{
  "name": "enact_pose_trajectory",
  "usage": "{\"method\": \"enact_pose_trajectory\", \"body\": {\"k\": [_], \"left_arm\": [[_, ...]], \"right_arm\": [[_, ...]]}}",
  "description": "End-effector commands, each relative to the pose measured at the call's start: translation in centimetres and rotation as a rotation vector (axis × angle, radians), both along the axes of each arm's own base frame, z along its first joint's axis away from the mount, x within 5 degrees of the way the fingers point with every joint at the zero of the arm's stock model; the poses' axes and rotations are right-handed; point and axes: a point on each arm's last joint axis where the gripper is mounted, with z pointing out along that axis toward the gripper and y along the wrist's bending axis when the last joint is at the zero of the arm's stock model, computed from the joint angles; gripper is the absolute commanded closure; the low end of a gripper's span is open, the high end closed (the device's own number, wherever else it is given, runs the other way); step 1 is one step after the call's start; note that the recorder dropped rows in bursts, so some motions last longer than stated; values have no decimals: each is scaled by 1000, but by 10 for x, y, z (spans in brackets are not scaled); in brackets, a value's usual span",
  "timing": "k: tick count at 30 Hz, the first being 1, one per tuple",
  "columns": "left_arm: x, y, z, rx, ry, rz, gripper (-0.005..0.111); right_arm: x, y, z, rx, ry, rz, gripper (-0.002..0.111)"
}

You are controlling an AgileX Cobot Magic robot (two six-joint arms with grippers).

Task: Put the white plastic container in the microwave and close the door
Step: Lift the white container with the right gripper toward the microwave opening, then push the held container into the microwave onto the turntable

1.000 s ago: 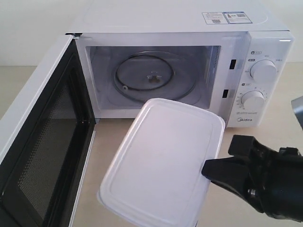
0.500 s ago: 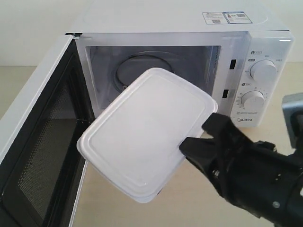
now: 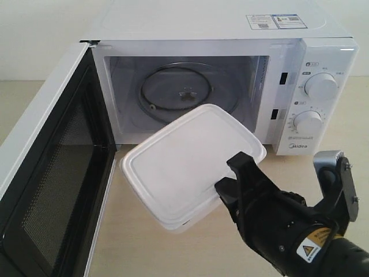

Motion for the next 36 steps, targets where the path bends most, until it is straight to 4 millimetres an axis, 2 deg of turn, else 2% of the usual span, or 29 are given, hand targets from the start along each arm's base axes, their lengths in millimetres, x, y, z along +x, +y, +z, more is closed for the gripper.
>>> {"method": "enact_pose_trajectory", "body": {"k": [1, 5, 12, 21, 28, 36], "left_arm": [[0, 0, -1, -16, 0, 2, 102], [0, 0, -1, -16, 0, 2, 102], [0, 0, -1, -16, 0, 2, 102], [0, 0, -1, -16, 0, 2, 102], [0, 0, -1, -16, 0, 2, 102], [0, 0, -1, -16, 0, 2, 102]], "right_arm": [[5, 1, -5, 9, -31, -54, 108], [11, 15, -4, 10, -41, -53, 109], [42, 27, -5, 10, -8, -97, 109], [82, 34, 19, 12, -22, -111, 109], [105, 33, 34, 34, -42, -152, 109], [128, 55, 22, 61, -1, -166, 109]]}}
